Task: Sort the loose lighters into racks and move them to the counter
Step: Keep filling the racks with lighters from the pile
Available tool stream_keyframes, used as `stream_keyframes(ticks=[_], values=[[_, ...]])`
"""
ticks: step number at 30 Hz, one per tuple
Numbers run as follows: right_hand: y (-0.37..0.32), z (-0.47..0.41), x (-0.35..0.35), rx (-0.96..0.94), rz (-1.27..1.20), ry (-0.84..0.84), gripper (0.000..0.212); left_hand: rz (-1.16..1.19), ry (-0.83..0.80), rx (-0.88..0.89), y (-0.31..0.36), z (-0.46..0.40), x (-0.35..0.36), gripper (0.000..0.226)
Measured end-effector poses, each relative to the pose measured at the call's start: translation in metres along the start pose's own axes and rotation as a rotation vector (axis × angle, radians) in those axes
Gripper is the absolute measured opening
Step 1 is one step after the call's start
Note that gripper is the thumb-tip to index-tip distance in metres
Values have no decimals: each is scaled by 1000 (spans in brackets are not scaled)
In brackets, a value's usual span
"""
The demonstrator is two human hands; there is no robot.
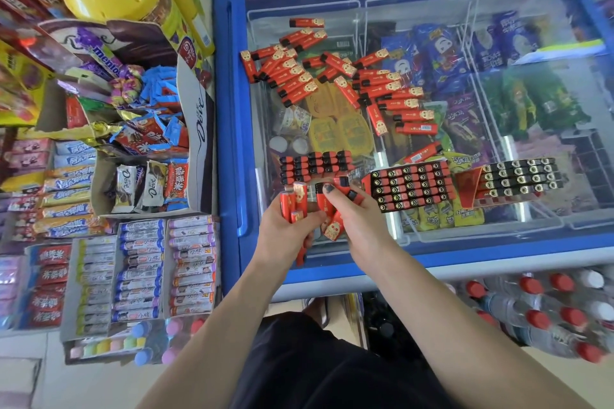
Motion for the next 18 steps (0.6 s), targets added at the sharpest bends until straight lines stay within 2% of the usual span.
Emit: stream_keyframes(ticks=[4,6,8,11,15,18], values=[[-4,-3,-9,-57,194,46,19,-100,56,76,4,-2,-8,22],[-11,-3,-14,-121,260,15,19,-169,75,120,8,-3,-11,25],[-17,-2,-13,-148,253,-99,19,-224,91,158,10,-4,-13,28],[-16,-1,-7,-74,226,-220,15,-301,84,212,10,-6,-12,28],[-9,-4,-7,18,120,-217,8,-320,65,240,8,-7,-10,25],[-7,-11,-12,5,82,-170,6,-303,111,176,1,-14,-15,21]])
Point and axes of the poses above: each hand's wrist, its own z-axis away from the middle knuckle, its own x-axis out of the palm, y = z × x, the point moved 4 cm from there along -z, towards the middle knuckle, and after that the axes turned 6 degrees about z, right-handed, at the moved point
